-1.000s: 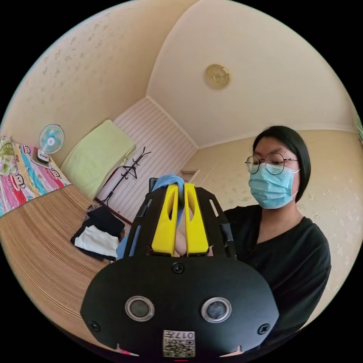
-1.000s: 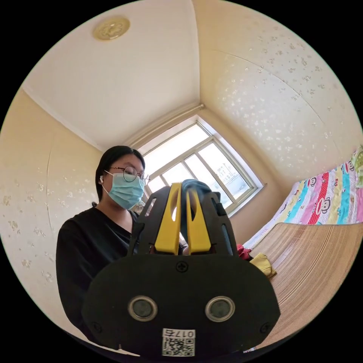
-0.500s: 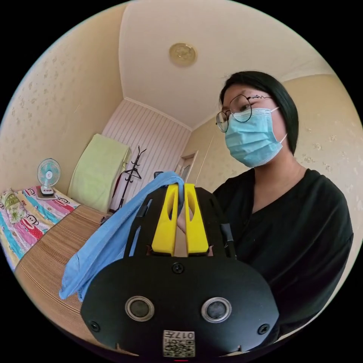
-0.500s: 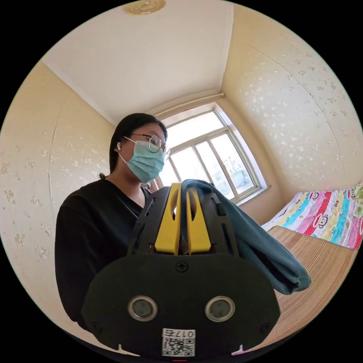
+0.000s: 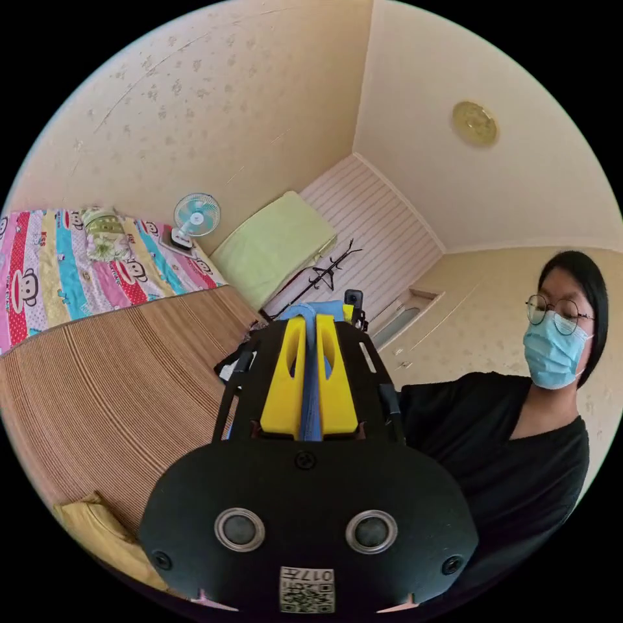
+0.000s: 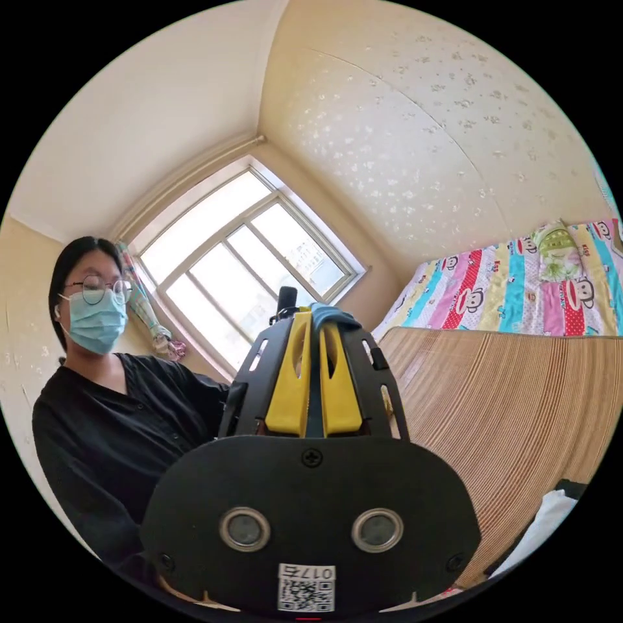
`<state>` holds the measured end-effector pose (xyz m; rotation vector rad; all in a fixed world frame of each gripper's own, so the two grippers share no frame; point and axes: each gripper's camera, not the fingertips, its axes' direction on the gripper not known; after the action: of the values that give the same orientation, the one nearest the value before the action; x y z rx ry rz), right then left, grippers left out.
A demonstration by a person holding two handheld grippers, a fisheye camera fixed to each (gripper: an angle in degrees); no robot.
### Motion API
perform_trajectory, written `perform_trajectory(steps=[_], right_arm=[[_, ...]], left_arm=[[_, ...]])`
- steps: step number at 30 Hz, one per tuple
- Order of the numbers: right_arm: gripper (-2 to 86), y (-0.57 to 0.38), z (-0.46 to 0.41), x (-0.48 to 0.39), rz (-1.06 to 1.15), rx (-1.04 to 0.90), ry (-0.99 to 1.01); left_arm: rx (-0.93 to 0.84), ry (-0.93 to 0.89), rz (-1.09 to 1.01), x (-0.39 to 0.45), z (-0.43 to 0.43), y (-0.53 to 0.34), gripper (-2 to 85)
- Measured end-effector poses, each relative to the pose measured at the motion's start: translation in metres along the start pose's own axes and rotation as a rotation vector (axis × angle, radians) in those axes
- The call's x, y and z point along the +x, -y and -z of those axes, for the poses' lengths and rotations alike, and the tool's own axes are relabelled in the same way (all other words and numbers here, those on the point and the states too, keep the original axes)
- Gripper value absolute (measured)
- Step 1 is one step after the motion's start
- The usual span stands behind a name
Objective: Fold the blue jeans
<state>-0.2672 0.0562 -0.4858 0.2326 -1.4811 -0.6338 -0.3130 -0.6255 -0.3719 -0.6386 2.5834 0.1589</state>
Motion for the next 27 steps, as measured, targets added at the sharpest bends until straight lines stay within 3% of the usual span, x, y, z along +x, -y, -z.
perform_trajectory(steps=[4,8,13,18,21,27], right_arm=[[0.9,0.009,-0.063,0.07,-0.076,-0.108,-0.16],[1.1,-0.023,-0.128,0.097,-0.092,-0.244,-0.229],[2.7,-0.135,-0.186,0.137,-0.295,-0.445,-0.205],[11.8,-0.27,-0.219,0.194,-0.737,-0.696,-0.208],[14.5,-0.27,-0.209,0.212,-0.811,-0.638,-0.295],[17.8,-0.226,-0.226,0.284,-0.89,-0.439,-0.3]], left_arm=[[-0.058,0.106,0.16,-0.129,-0.014,0.021,1.8],[-0.087,0.196,0.191,-0.173,-0.016,-0.009,2.3],[-0.216,0.168,0.426,-0.236,-0.047,-0.16,3.8],[-0.412,0.239,0.769,-0.281,-0.07,-0.3,12.8],[-0.353,0.248,0.848,-0.298,-0.047,-0.312,13.6],[-0.231,0.373,0.788,-0.36,-0.015,-0.22,15.7]])
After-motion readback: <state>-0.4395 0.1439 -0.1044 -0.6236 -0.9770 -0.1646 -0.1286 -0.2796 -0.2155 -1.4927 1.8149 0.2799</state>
